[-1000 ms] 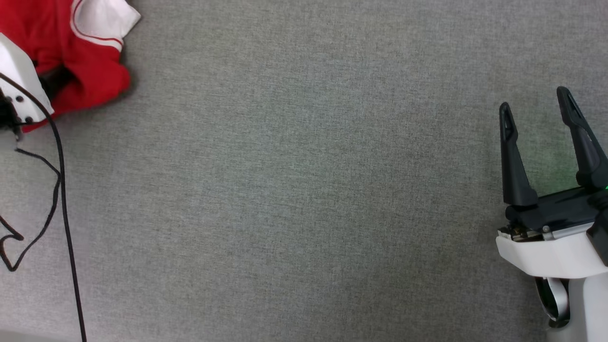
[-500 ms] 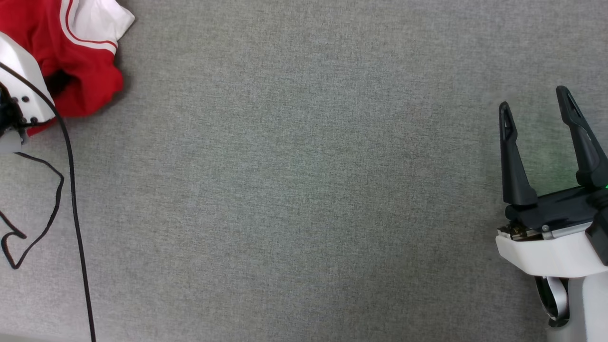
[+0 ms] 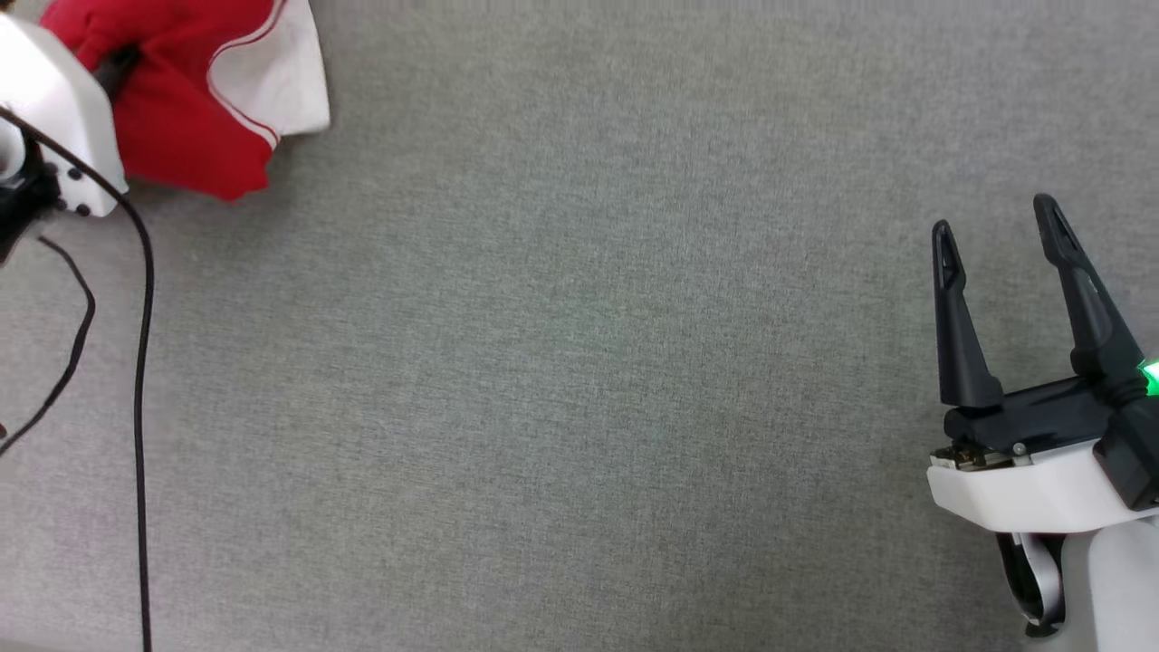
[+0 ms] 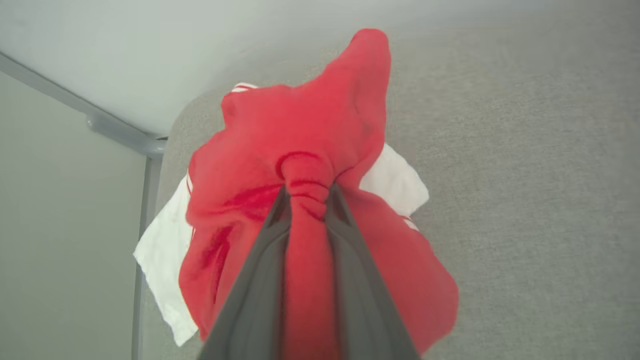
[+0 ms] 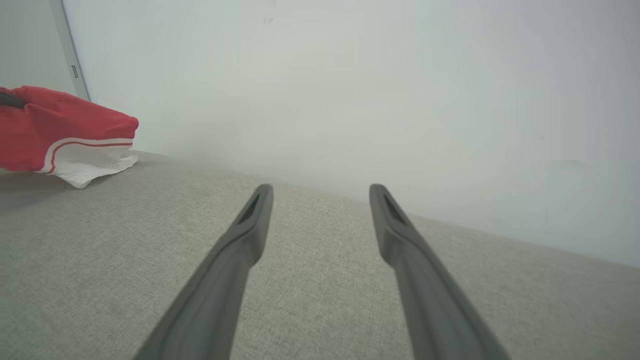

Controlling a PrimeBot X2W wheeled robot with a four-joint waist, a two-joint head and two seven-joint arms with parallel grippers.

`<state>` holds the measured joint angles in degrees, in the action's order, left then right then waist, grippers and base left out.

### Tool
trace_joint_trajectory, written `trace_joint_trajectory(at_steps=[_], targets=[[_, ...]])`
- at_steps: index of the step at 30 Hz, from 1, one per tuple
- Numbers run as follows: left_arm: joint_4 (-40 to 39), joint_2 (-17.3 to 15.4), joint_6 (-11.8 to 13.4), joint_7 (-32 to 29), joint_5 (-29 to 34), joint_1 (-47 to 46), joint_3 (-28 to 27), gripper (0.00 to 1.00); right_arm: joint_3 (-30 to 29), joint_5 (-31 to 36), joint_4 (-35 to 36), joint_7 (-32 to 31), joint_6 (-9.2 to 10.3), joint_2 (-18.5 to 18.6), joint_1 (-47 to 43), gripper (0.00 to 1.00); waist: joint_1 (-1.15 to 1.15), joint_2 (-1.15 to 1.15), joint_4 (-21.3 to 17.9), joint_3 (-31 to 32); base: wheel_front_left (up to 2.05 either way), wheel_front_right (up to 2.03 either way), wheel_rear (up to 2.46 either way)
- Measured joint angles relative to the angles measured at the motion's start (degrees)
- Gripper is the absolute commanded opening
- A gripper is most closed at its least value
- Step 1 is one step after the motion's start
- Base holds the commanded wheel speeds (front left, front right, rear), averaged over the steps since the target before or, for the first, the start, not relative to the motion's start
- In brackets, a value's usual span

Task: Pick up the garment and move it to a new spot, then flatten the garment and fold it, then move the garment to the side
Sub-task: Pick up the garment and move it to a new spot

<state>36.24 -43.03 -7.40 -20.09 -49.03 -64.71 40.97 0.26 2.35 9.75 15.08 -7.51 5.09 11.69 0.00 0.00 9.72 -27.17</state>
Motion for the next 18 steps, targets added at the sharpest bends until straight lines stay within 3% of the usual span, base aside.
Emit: trace_joint_trajectory(at_steps=[10, 18], targets=[[-12.8, -1.0, 0.0, 2.8, 2.6, -4.2, 7.9, 0.00, -0.7, -0.8, -0.8, 0.0, 0.00, -1.5, -1.2, 1.00, 0.00, 0.00, -1.7, 5.5, 0.00, 0.00, 0.00], [-20.7, 2.0, 0.0, 3.0, 3.7, -6.5, 13.5, 0.00, -1.4, -1.8, -0.9, 0.0, 0.00, -2.0, -2.2, 1.00, 0.00, 0.00, -6.6, 7.9, 0.00, 0.00, 0.00]])
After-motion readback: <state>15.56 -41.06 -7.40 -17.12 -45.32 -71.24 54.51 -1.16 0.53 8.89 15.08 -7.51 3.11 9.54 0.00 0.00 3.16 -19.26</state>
